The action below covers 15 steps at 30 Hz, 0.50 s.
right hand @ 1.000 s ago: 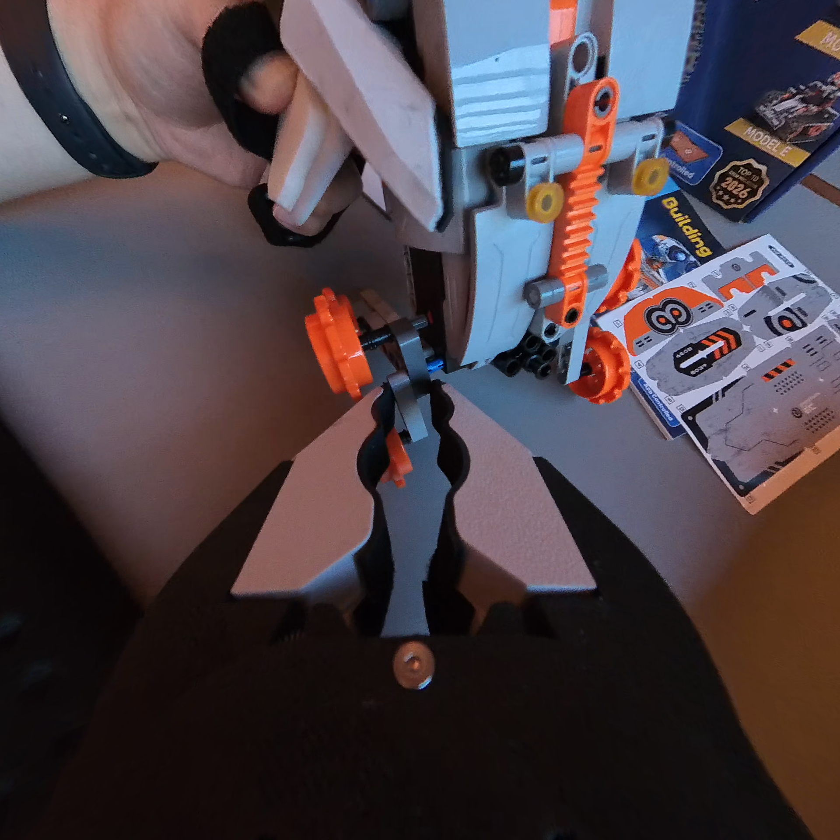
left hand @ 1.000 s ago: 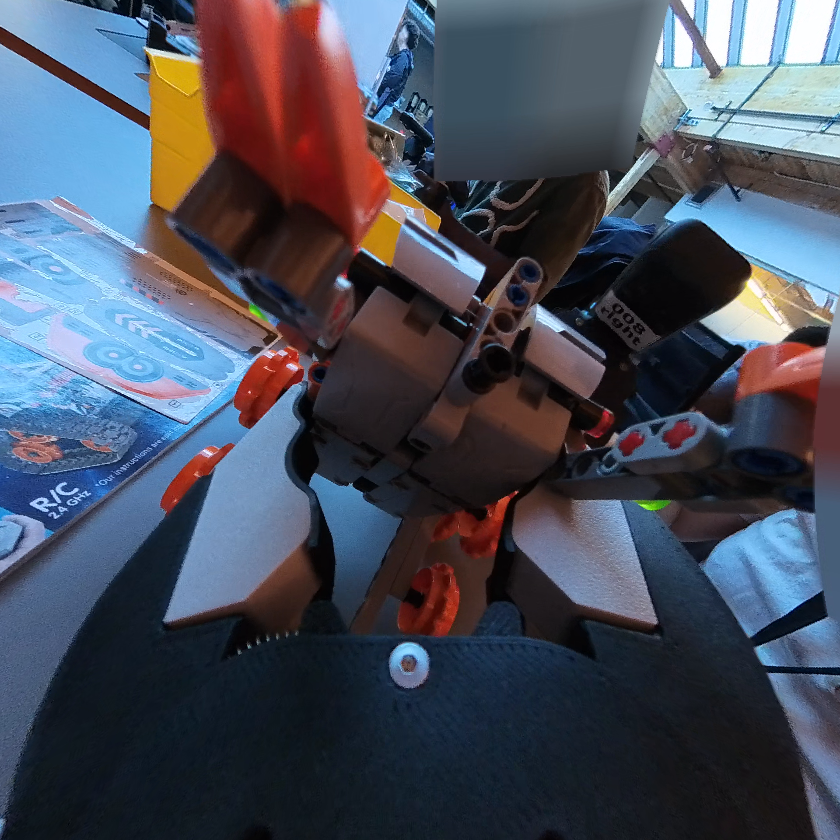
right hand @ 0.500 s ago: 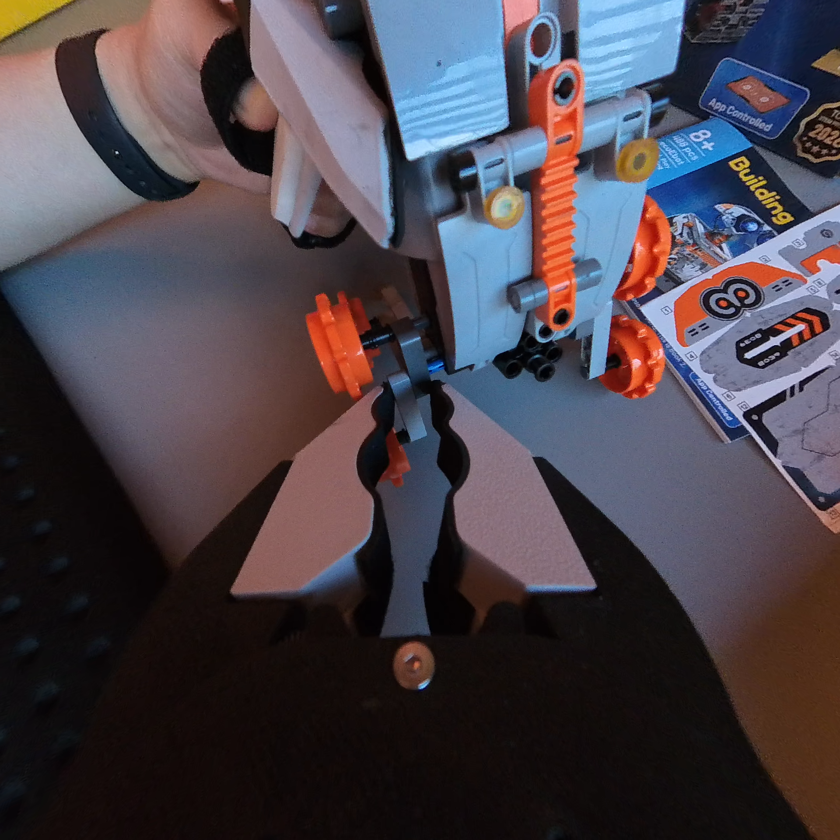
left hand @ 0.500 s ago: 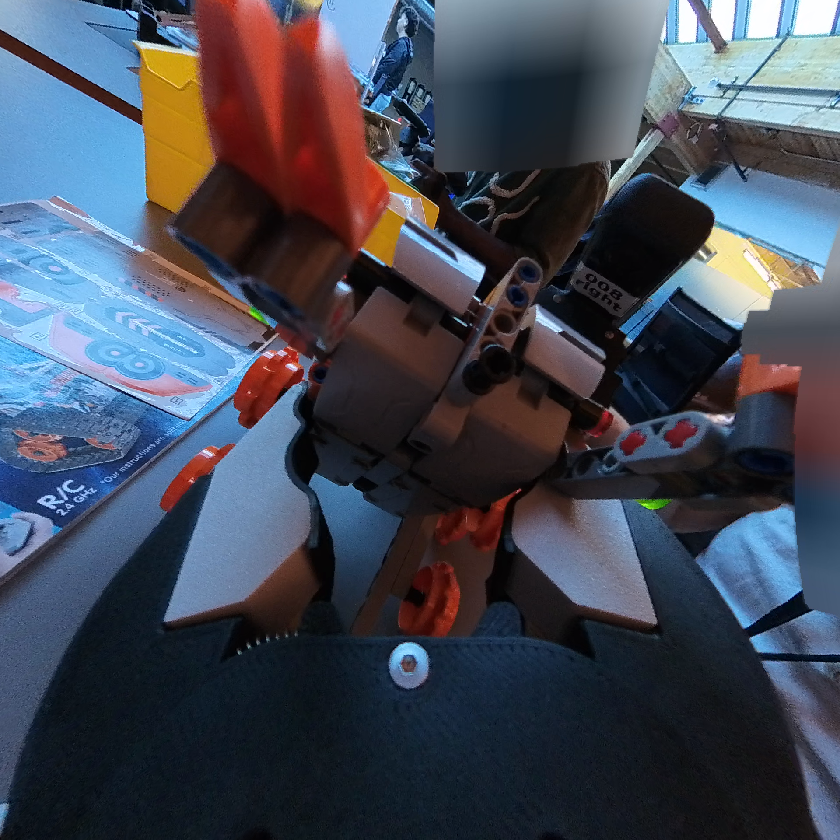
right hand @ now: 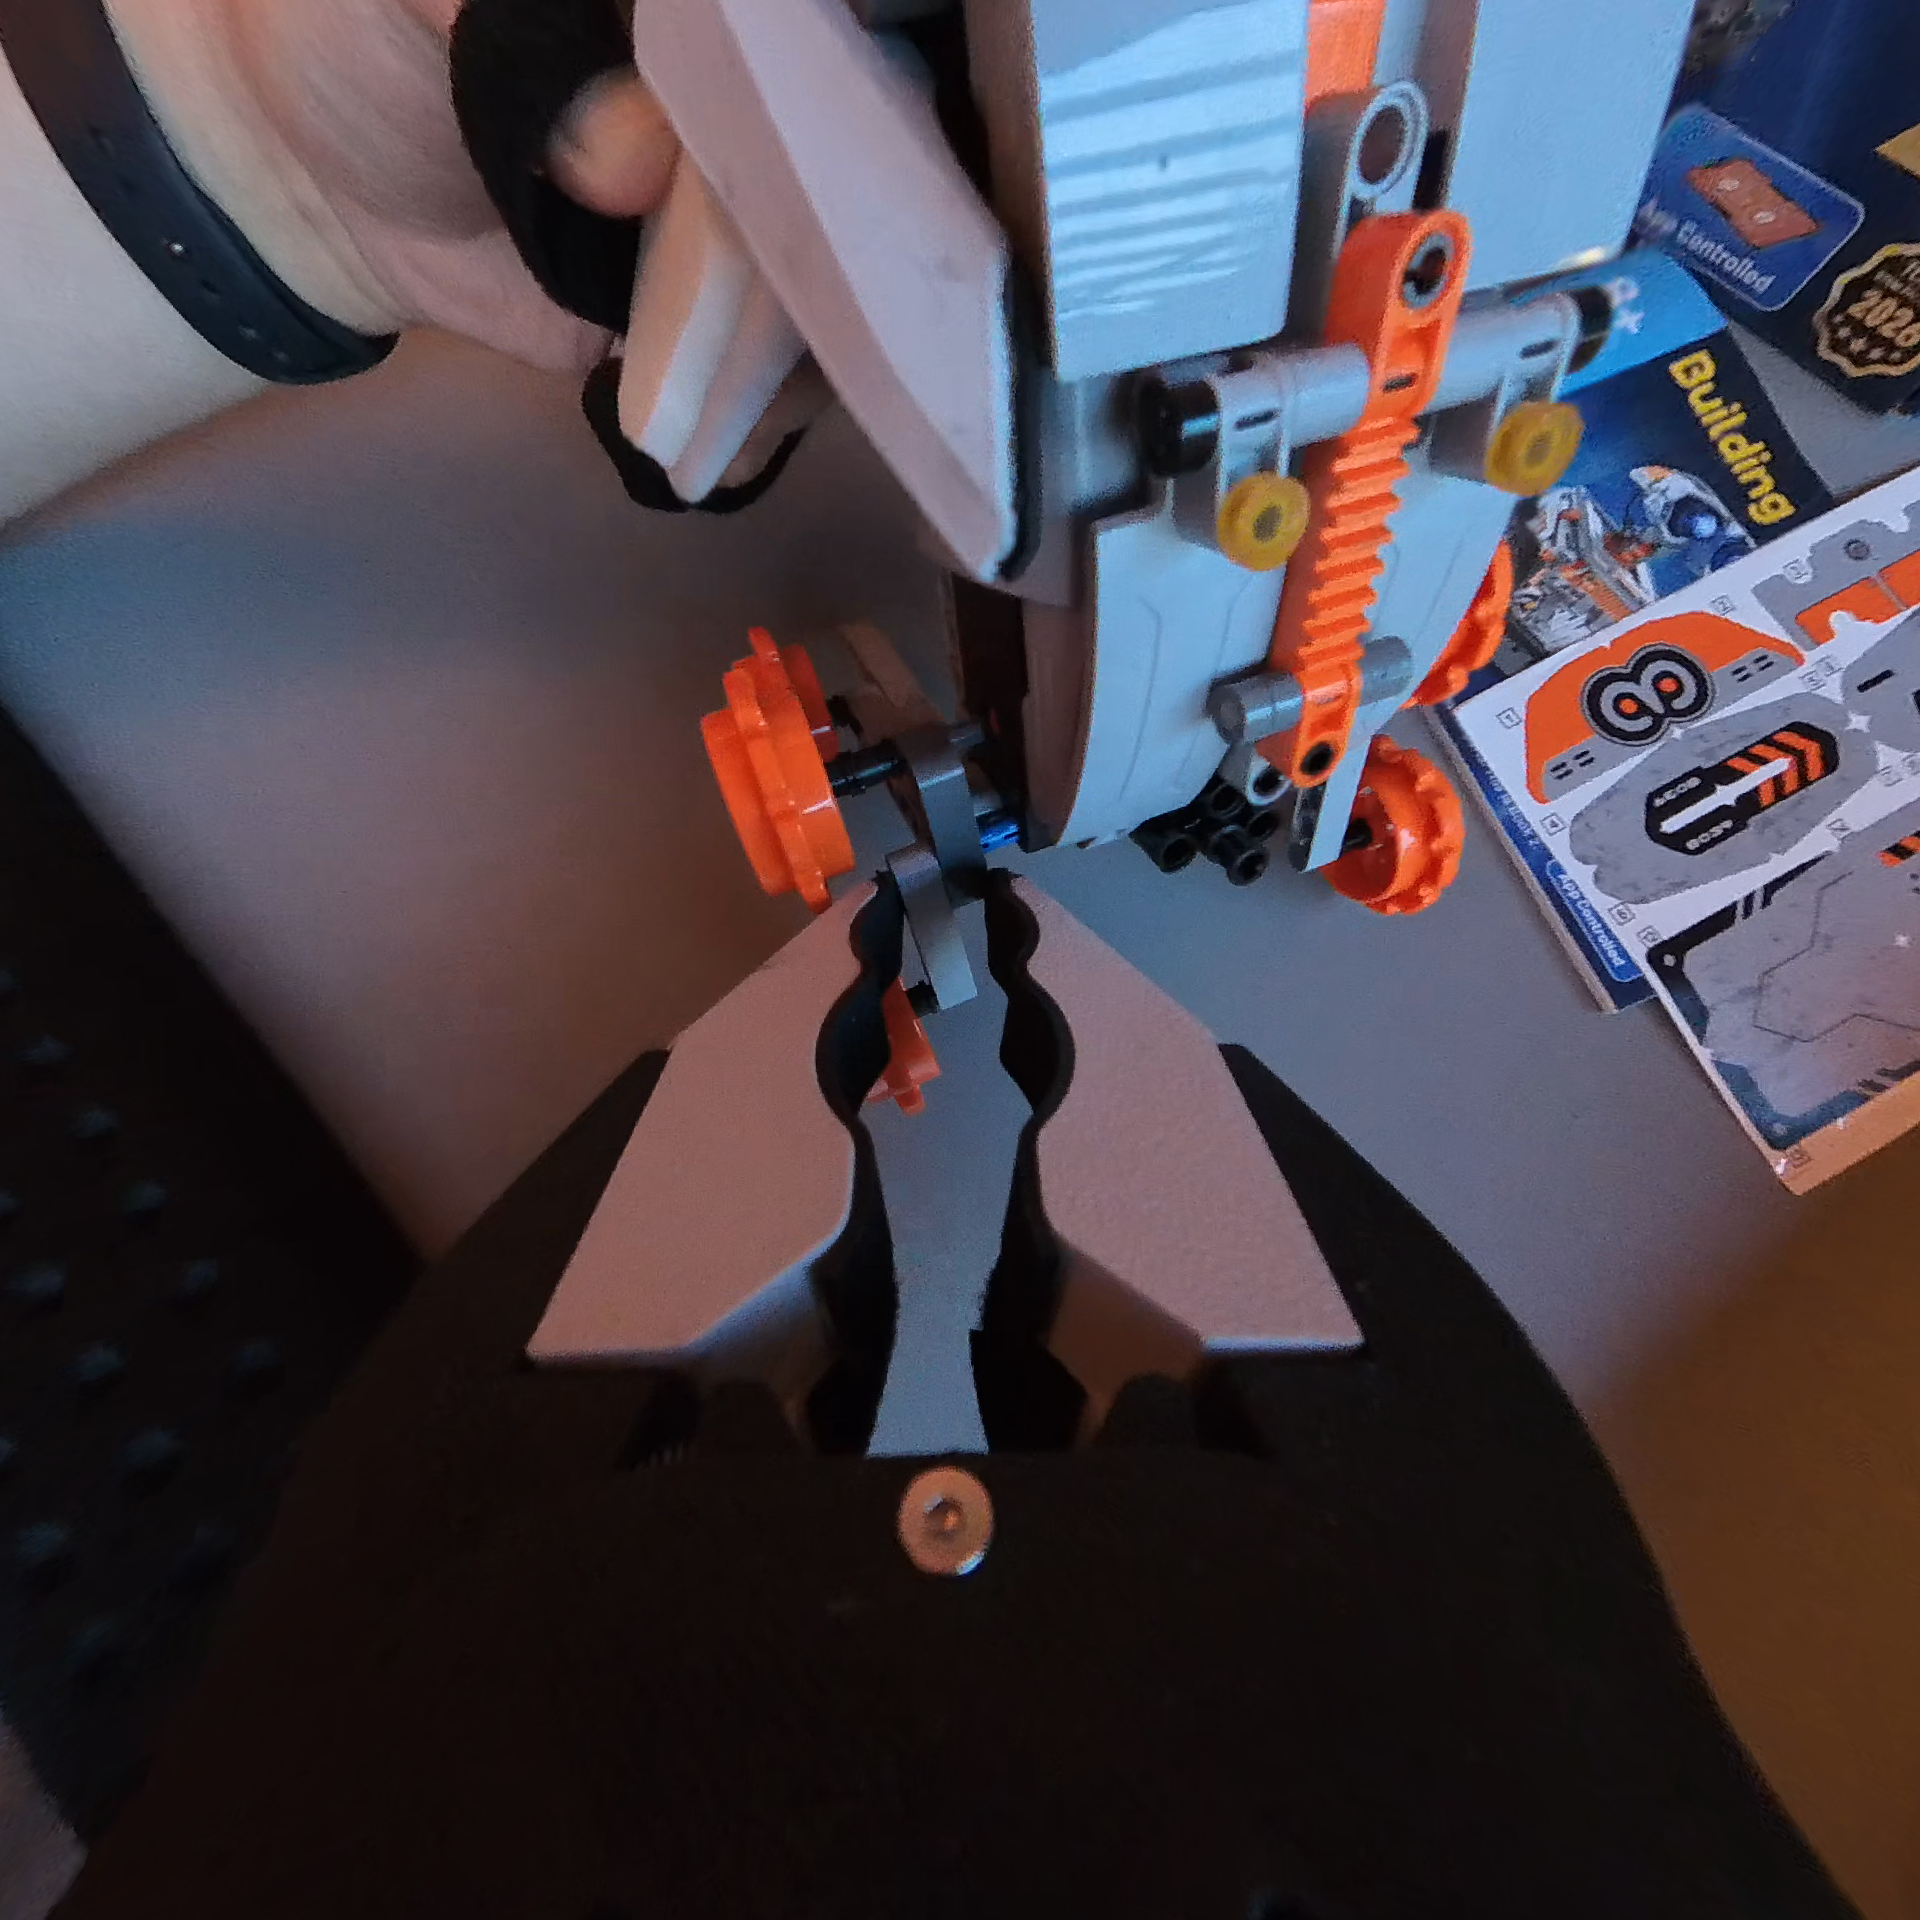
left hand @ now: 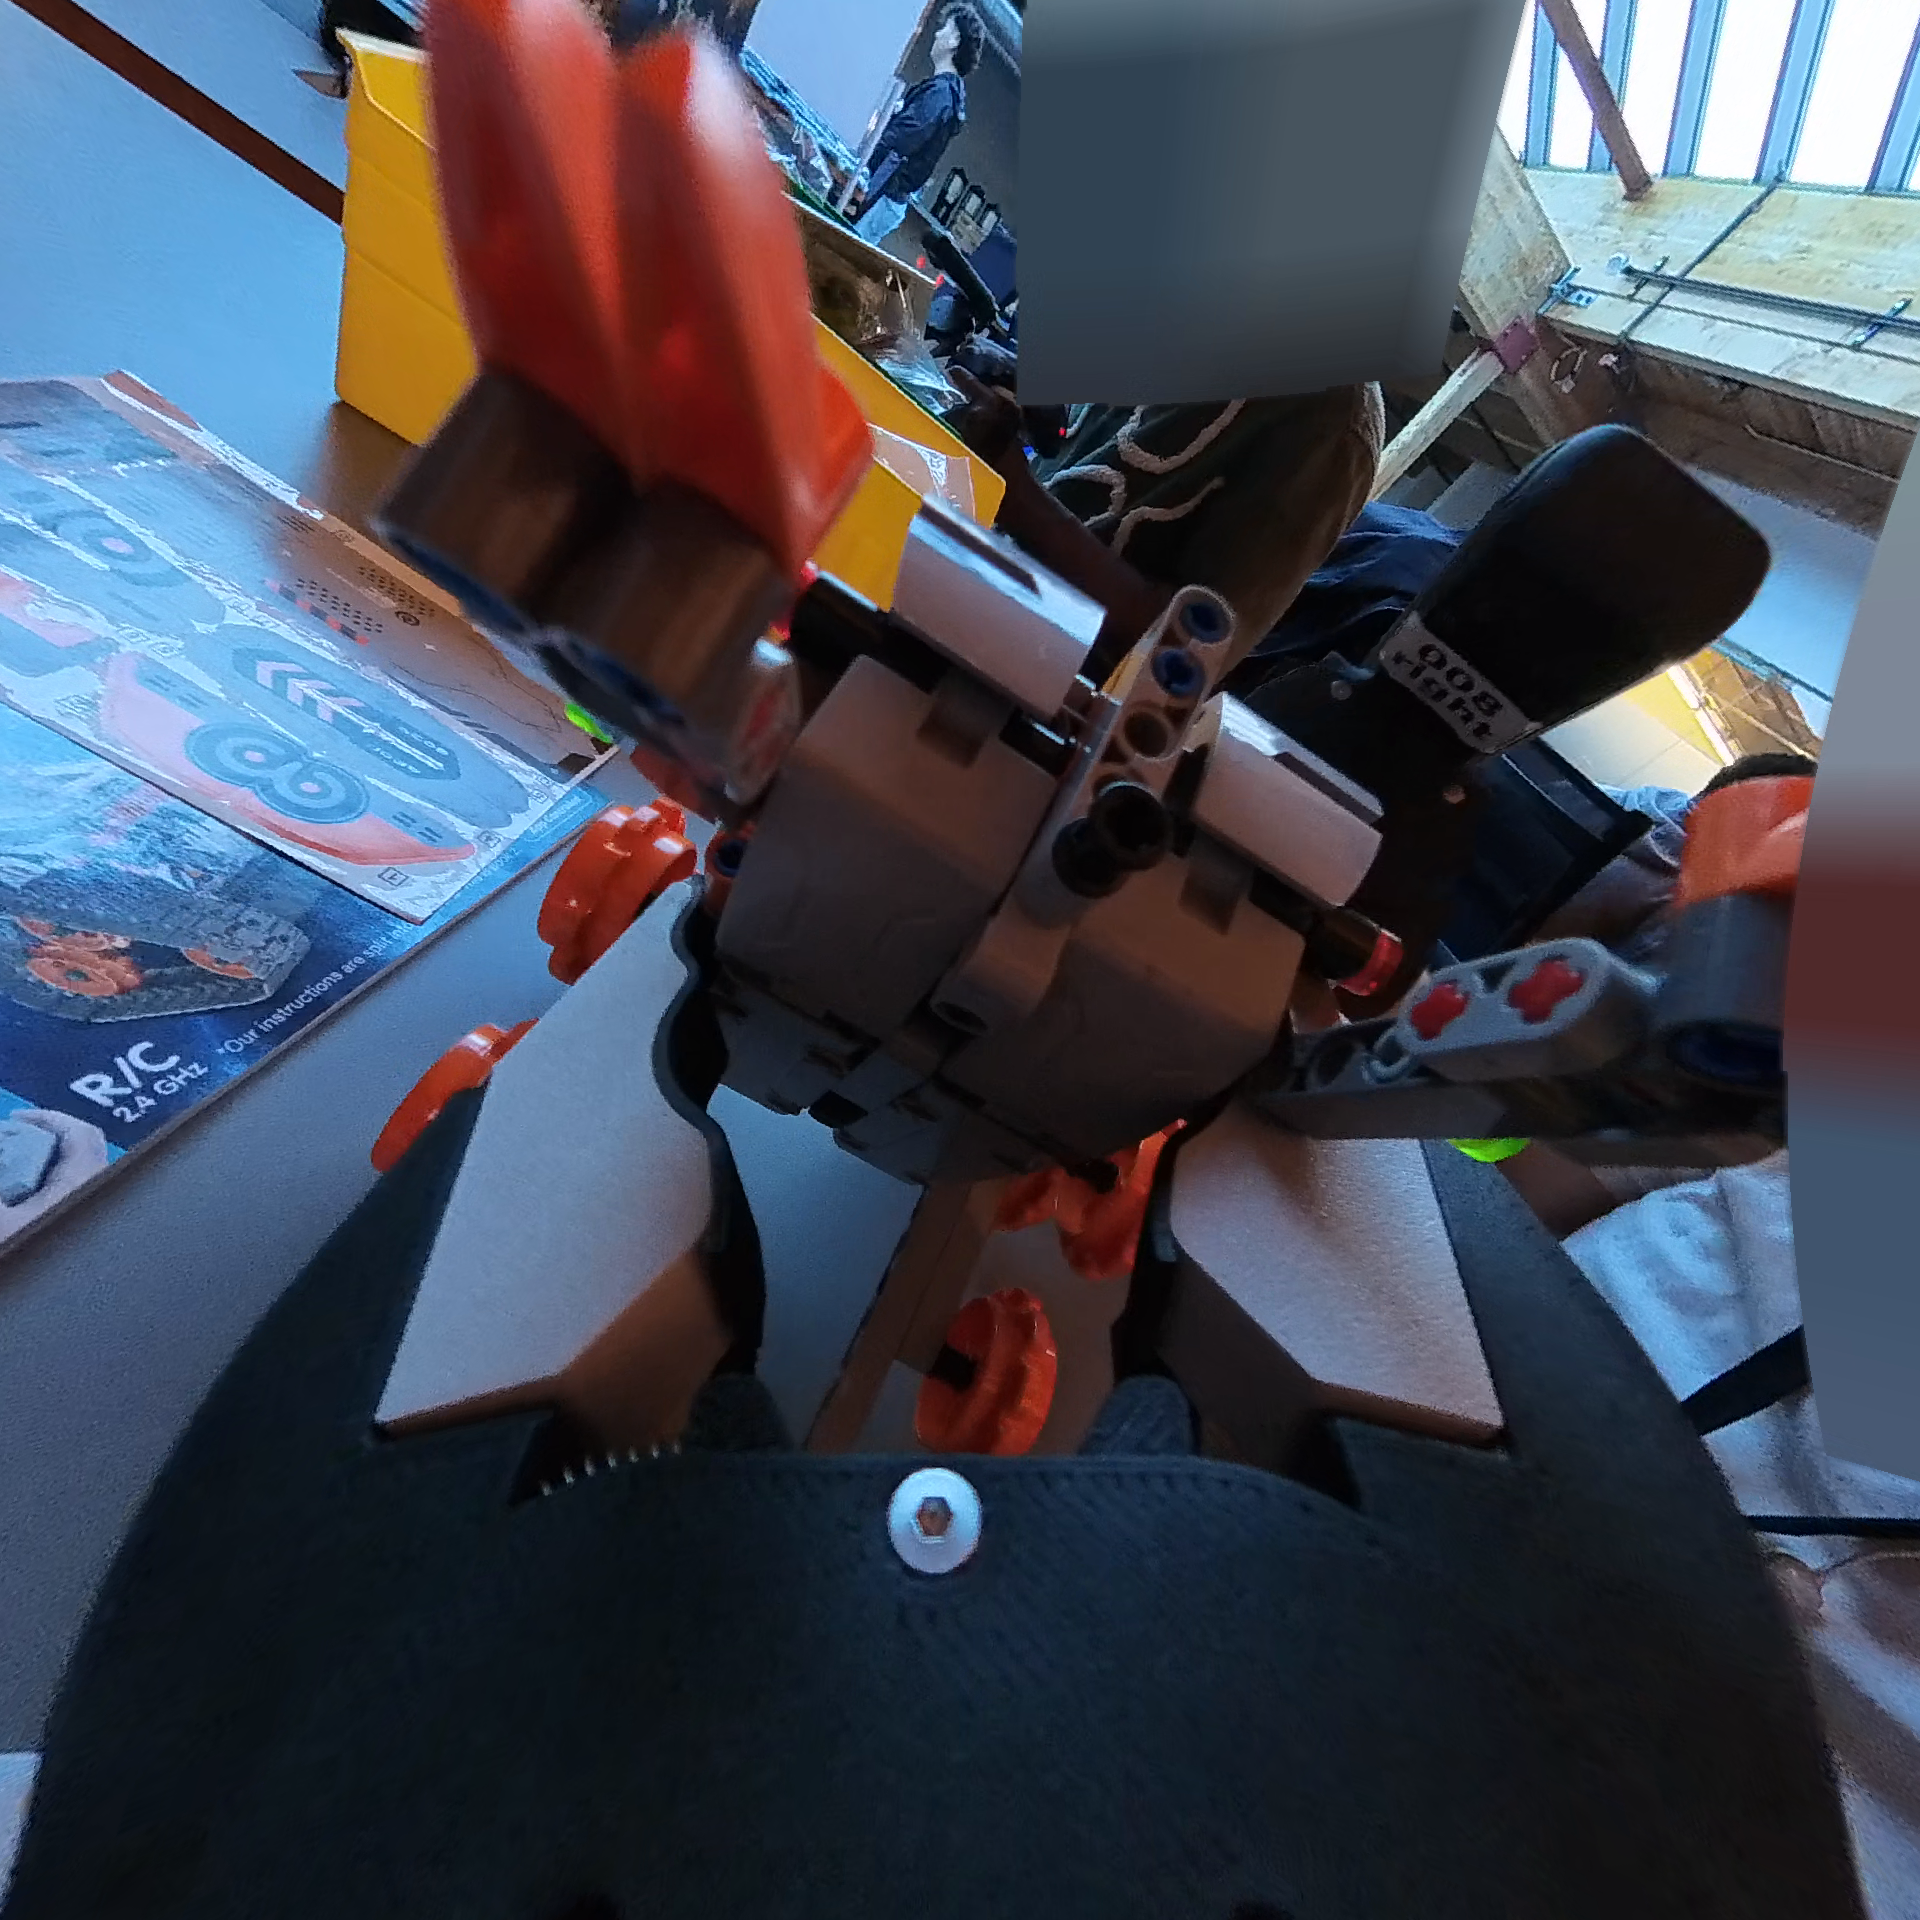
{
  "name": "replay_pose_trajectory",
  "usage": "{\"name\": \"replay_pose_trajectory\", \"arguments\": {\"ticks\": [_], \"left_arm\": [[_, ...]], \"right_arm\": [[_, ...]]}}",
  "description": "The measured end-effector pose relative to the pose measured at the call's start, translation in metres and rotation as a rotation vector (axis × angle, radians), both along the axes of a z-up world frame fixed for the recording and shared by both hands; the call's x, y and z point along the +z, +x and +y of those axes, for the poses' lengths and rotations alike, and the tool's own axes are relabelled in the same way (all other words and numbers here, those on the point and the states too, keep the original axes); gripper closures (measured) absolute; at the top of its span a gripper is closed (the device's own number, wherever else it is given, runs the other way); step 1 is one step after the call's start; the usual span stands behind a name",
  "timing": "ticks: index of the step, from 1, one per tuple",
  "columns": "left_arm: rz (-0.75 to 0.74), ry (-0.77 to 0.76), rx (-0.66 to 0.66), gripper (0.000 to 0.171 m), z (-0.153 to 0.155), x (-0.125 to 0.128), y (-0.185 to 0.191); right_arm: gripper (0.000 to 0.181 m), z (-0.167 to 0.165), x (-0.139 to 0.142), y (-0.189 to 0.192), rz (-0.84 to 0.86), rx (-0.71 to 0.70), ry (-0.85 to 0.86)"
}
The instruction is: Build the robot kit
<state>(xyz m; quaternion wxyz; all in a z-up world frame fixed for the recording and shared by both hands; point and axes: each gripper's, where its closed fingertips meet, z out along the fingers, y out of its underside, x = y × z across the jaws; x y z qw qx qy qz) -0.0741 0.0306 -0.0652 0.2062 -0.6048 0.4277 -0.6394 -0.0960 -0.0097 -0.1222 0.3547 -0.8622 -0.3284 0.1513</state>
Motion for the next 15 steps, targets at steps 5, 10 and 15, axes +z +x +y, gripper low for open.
{"name": "replay_pose_trajectory", "arguments": {"ticks": [5, 10, 15], "left_arm": [[0.001, -0.028, -0.002, 0.083, -0.0003, 0.0015, 0.0000], [0.007, -0.038, 0.009, 0.083, 0.0002, 0.0021, 0.0008], [0.016, -0.029, 0.013, 0.083, -0.0012, 0.0017, 0.0014]], "right_arm": [[0.165, -0.0024, 0.0019, 0.0008, -0.088, 0.018, -0.020], [0.165, -0.0032, 0.0030, 0.0019, -0.083, 0.037, -0.050], [0.165, -0.0042, 0.0036, 0.0011, -0.038, -0.011, -0.113]]}}
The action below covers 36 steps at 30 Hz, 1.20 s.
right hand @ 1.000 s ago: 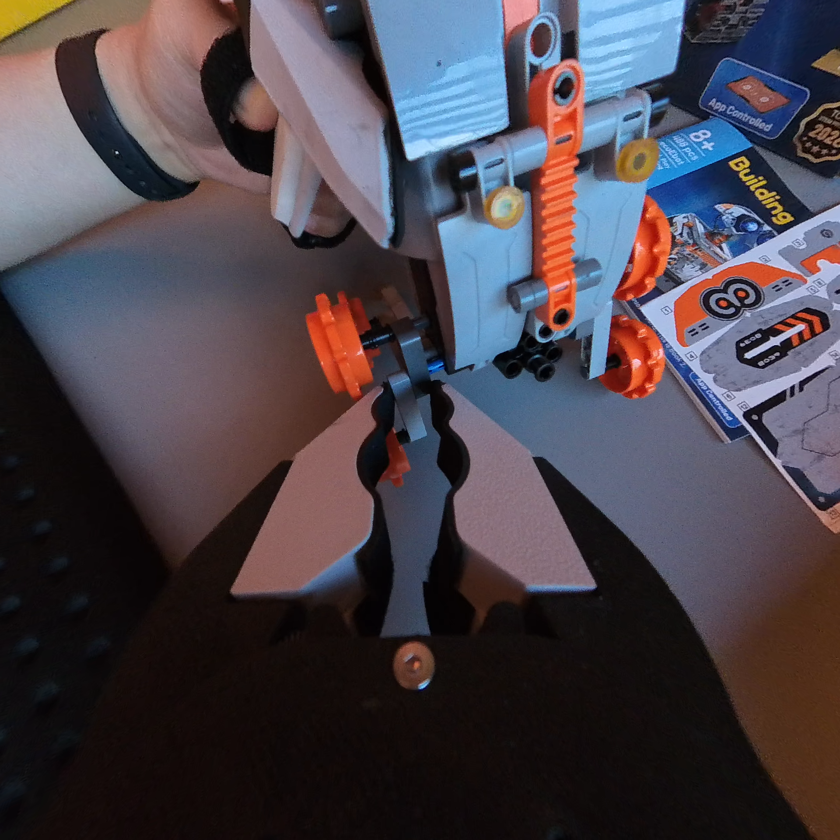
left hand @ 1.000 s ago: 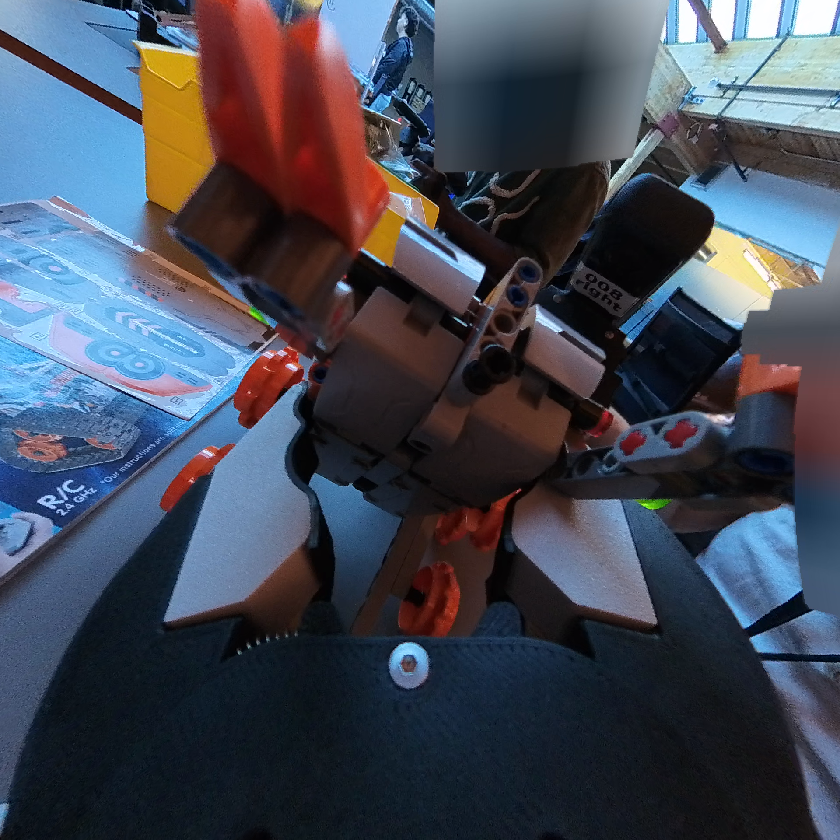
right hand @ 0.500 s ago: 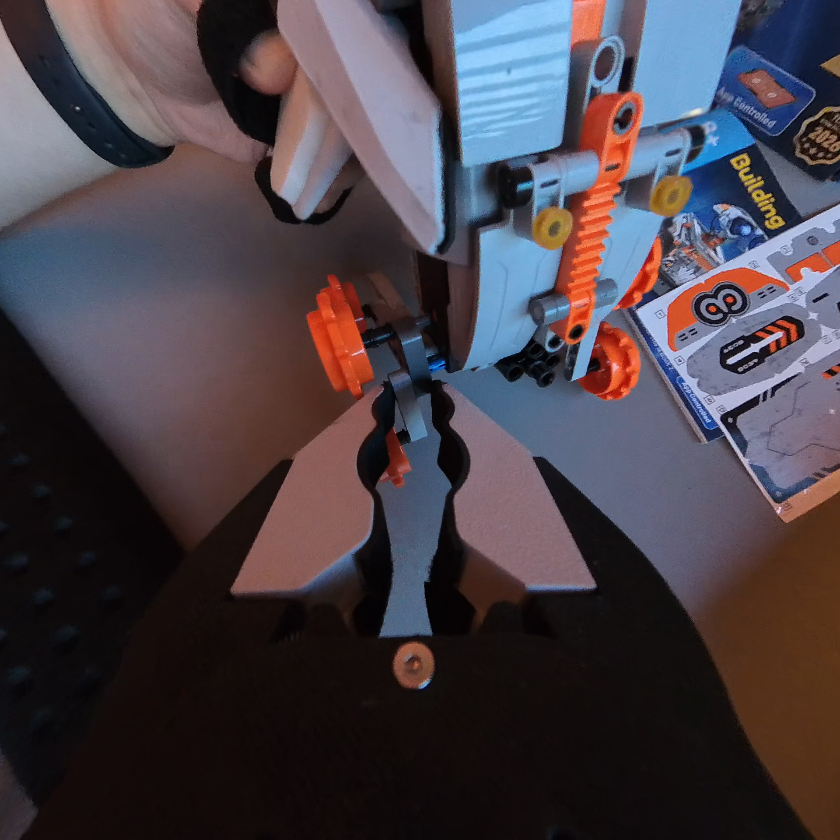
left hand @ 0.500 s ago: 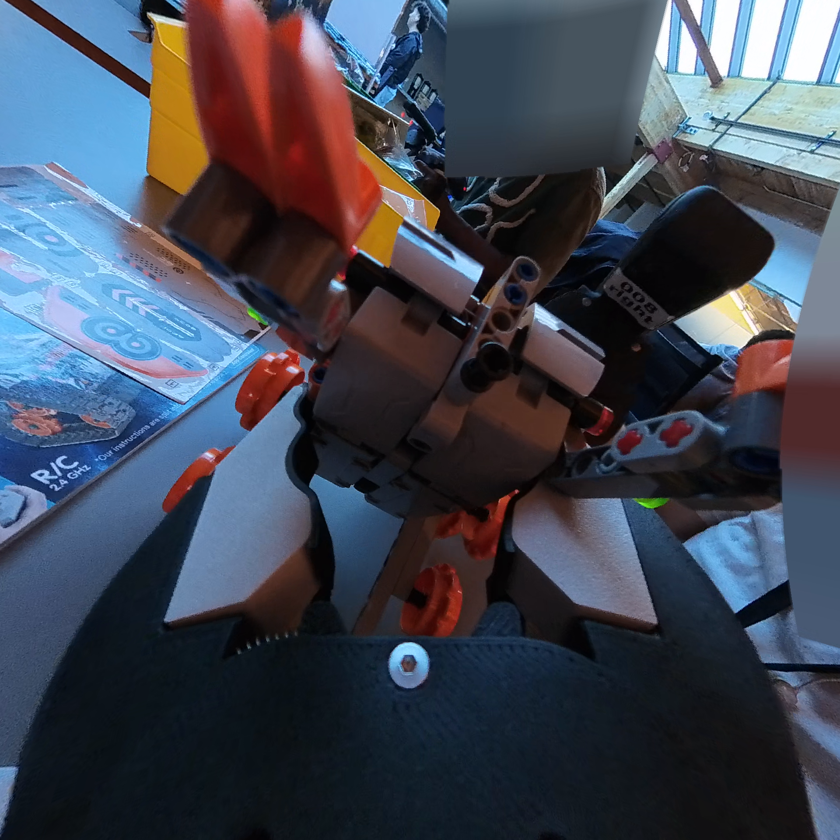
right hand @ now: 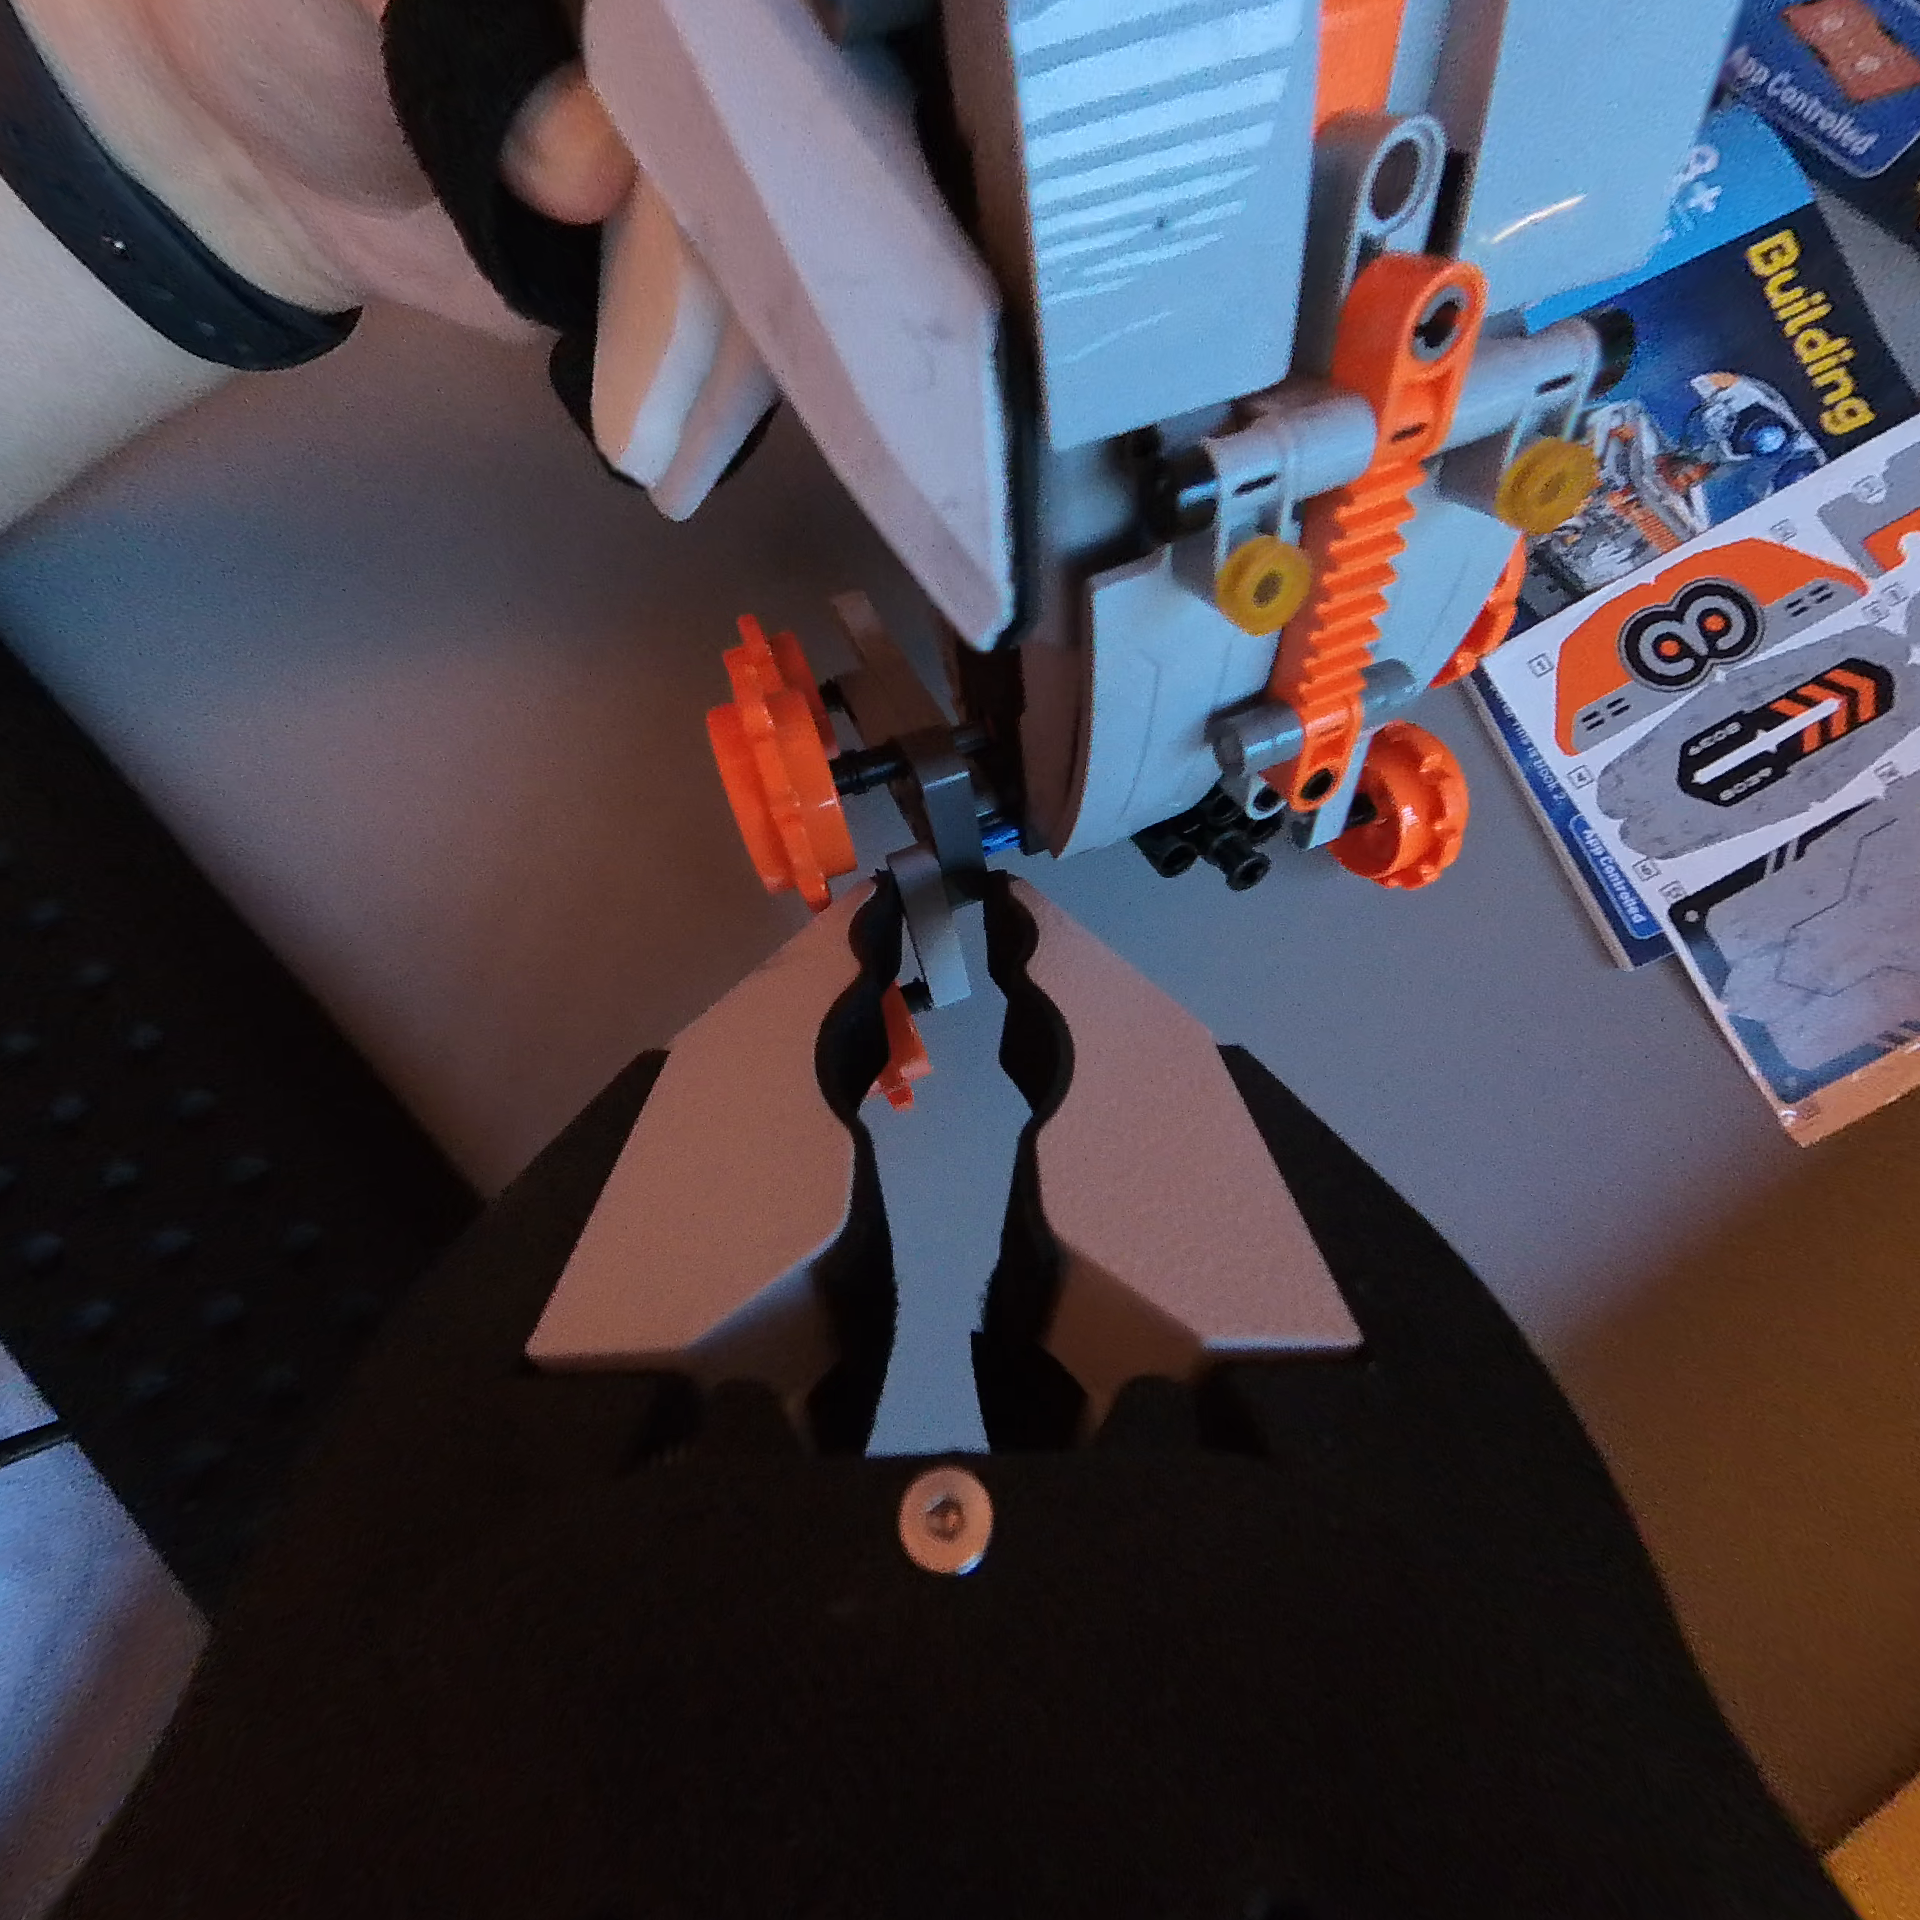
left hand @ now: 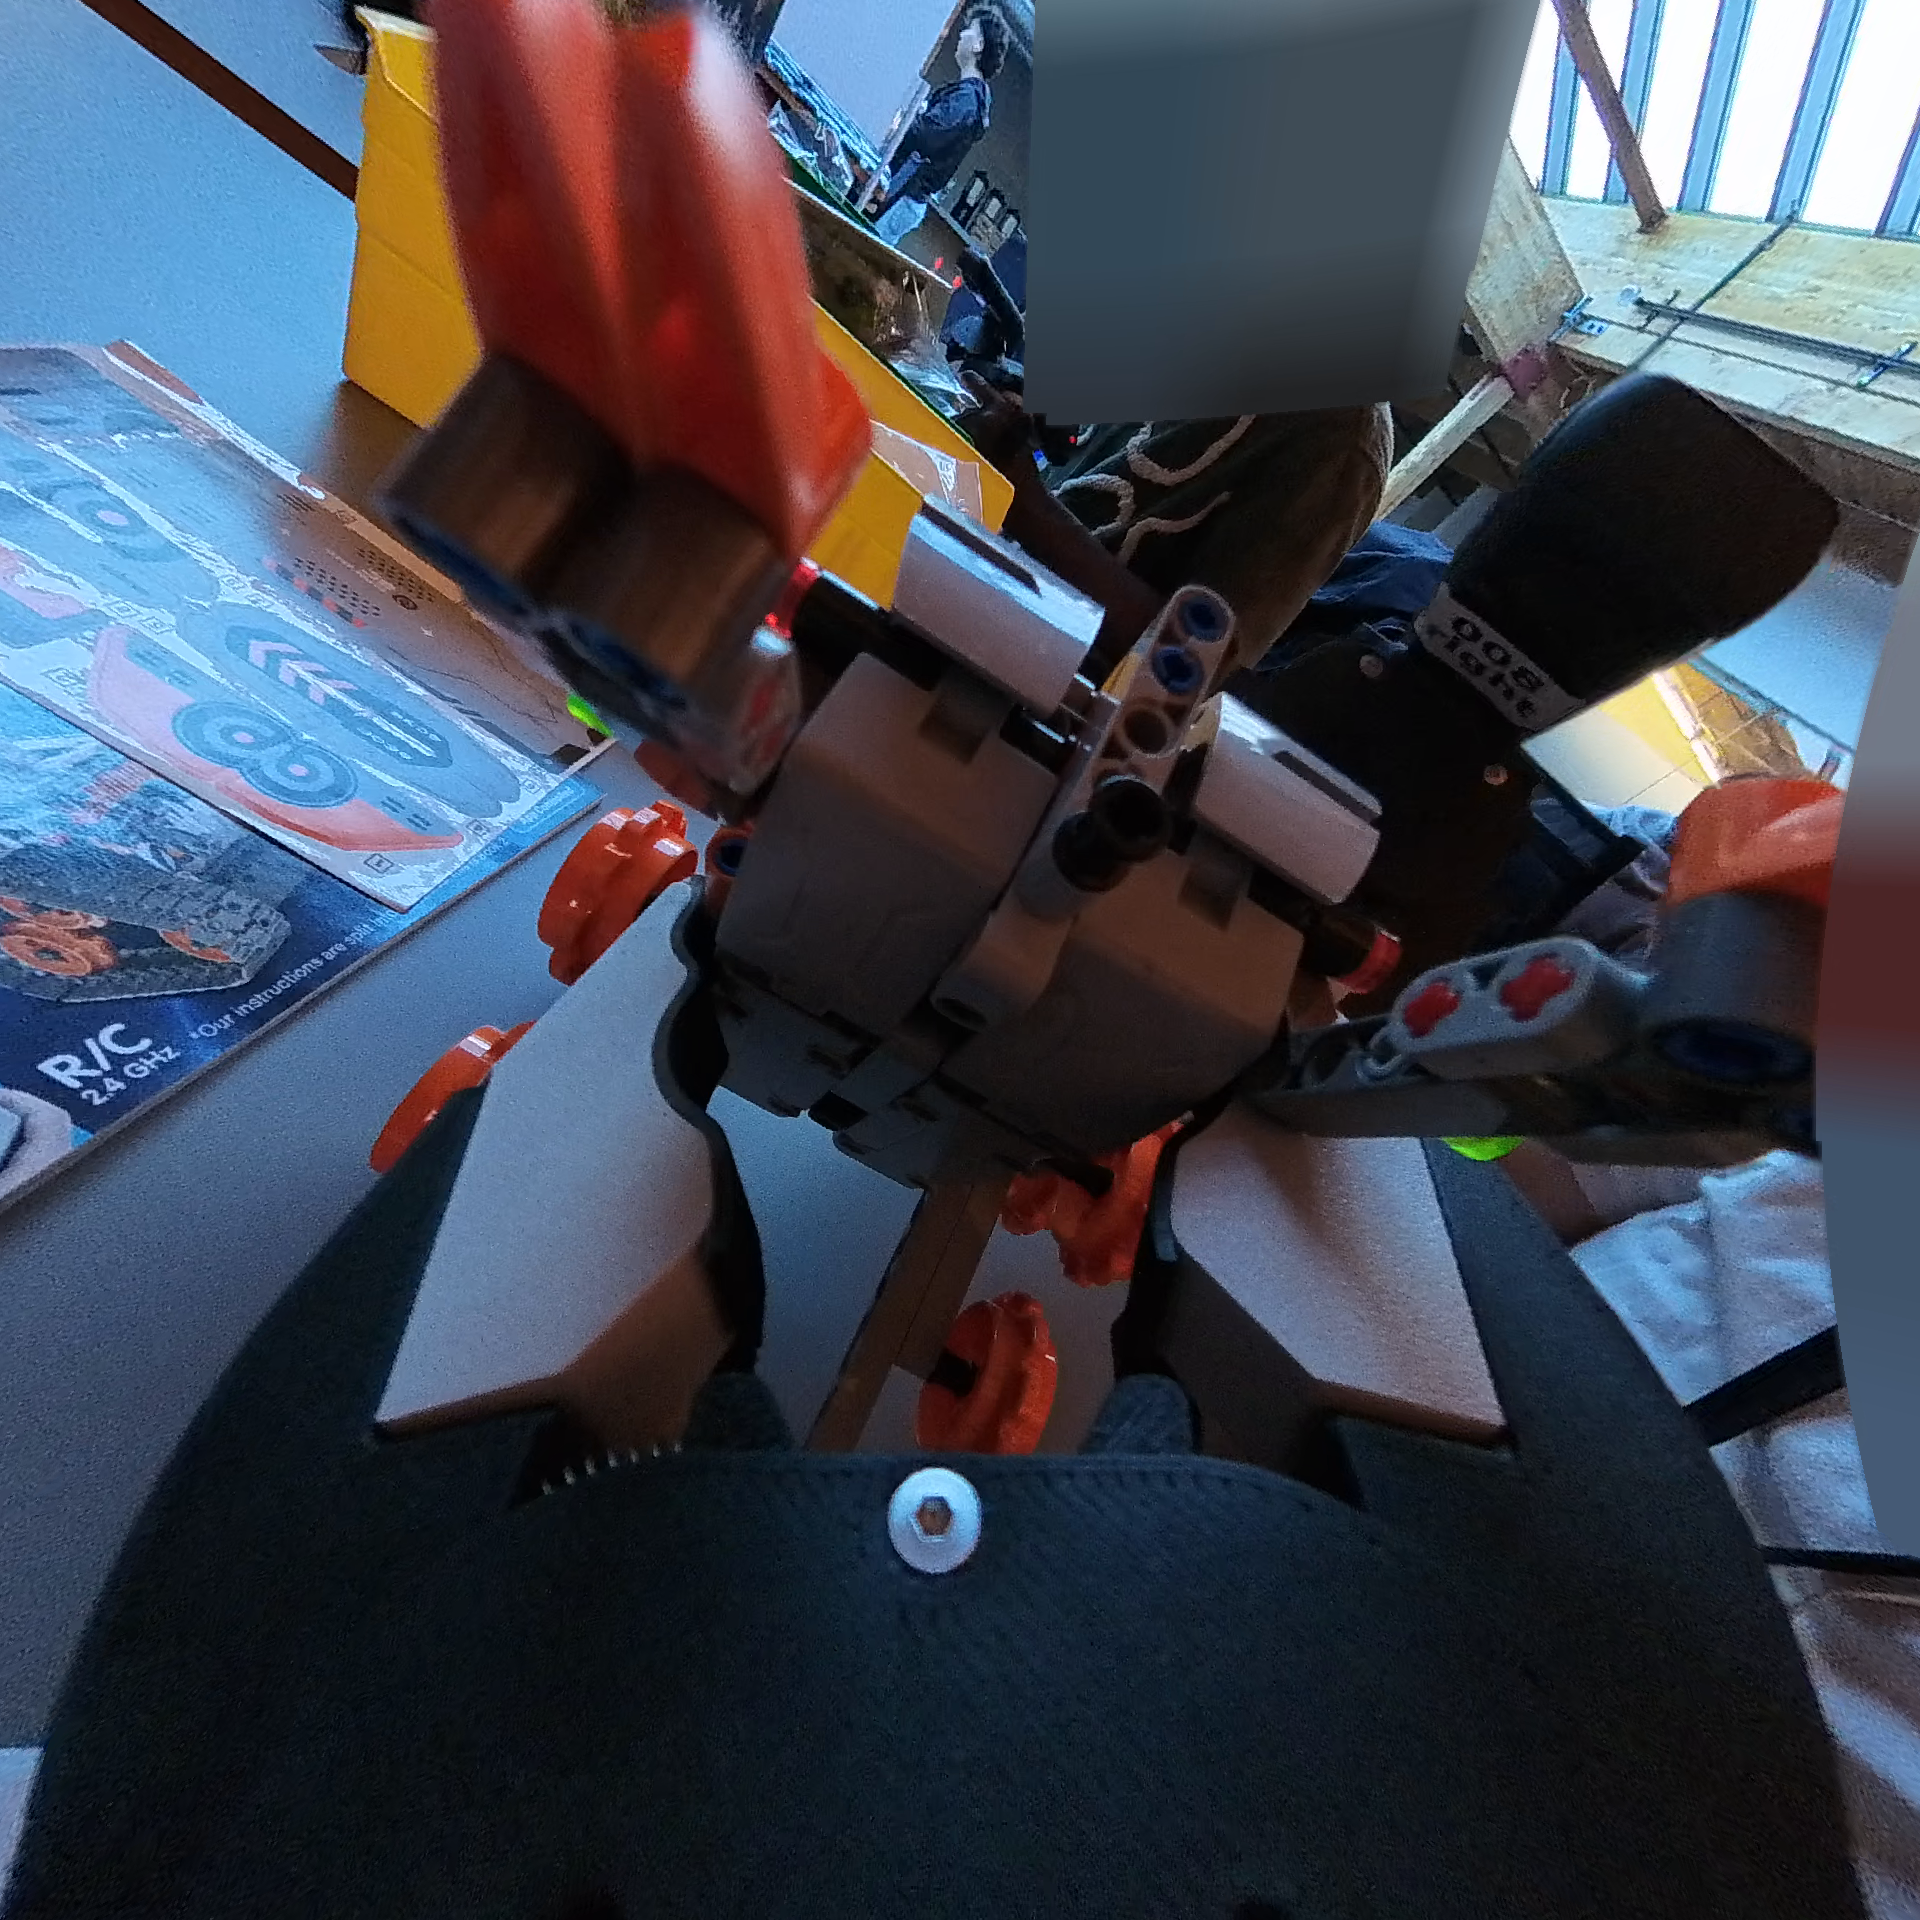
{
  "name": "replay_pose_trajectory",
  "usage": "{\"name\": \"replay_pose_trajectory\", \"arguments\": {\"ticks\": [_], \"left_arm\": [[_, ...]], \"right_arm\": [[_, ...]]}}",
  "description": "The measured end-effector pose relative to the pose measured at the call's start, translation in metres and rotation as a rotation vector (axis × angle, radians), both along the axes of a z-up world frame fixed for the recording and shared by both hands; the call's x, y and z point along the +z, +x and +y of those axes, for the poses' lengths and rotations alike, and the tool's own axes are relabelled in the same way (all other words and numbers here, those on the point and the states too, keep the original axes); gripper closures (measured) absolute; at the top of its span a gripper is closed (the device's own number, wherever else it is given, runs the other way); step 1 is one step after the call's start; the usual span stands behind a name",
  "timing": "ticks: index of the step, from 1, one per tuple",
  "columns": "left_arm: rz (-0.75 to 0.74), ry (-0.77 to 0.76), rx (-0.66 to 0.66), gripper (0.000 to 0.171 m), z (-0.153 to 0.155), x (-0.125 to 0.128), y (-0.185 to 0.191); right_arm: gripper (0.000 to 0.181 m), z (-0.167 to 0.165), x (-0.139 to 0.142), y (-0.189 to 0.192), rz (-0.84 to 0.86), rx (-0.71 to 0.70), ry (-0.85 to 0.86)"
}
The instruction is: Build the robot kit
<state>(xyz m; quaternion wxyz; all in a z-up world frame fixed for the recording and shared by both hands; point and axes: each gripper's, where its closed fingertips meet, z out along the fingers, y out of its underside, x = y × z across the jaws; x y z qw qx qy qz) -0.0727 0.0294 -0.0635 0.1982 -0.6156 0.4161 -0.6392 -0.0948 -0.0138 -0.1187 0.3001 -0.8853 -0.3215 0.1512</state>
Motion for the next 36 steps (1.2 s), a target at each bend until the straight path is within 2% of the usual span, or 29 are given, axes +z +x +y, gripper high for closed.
{"name": "replay_pose_trajectory", "arguments": {"ticks": [5, 9, 12, 18, 24, 36], "left_arm": [[-0.004, -0.008, 0.004, 0.083, 0.000, 0.000, 0.000], [-0.001, -0.028, 0.009, 0.083, 0.001, 0.001, 0.000], [-0.006, -0.084, -0.011, 0.083, 0.001, 0.004, -0.002], [-0.008, -0.146, -0.016, 0.083, 0.002, 0.008, -0.003], [0.001, -0.130, -0.012, 0.083, 0.001, 0.007, -0.002], [0.011, -0.060, 0.000, 0.083, 0.000, 0.002, -0.002]], "right_arm": [[0.166, 0.000, -0.001, 0.000, 0.009, 0.004, -0.022], [0.165, 0.001, 0.000, 0.002, -0.036, 0.053, 0.037], [0.165, -0.002, 0.003, -0.002, -0.081, 0.142, 0.110], [0.165, -0.002, 0.009, -0.006, -0.075, 0.159, 0.169], [0.165, -0.004, 0.010, -0.008, 0.066, 0.104, 0.065], [0.166, -0.002, 0.003, -0.004, 0.116, 0.007, -0.014]]}}
